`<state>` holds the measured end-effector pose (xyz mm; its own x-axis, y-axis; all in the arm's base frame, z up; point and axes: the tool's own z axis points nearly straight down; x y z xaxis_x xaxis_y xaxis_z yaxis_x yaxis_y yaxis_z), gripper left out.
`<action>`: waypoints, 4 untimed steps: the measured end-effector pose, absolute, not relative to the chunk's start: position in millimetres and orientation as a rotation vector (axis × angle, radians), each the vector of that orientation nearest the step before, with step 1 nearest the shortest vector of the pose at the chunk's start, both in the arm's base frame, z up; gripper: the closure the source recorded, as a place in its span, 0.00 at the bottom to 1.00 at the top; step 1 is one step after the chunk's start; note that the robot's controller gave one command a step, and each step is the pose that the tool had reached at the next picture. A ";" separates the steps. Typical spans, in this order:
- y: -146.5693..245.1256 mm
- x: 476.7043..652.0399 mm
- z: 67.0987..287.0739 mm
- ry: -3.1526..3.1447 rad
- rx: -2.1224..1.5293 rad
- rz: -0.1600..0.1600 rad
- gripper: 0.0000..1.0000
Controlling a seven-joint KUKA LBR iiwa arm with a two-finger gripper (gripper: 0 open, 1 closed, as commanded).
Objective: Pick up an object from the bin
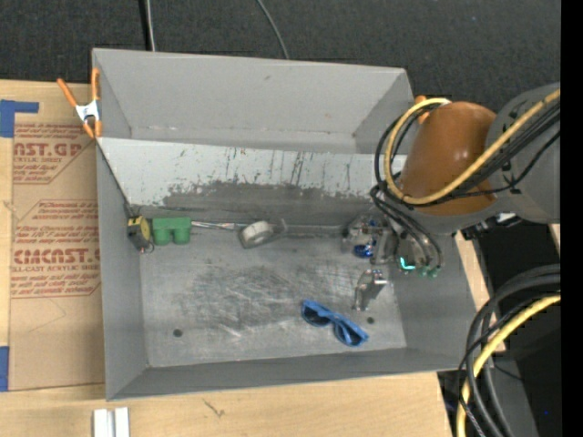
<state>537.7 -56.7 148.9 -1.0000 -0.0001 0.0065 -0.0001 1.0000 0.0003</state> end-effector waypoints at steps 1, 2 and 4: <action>-67.9 497.0 77.3 -3.118 0.385 -0.001 0.00; -6.2 488.1 73.9 -3.132 0.449 0.004 0.00; -1.6 489.8 220.2 -3.106 0.529 0.002 1.00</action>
Offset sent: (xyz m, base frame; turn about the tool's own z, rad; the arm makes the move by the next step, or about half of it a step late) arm -0.0402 -0.0119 -0.0704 -0.2460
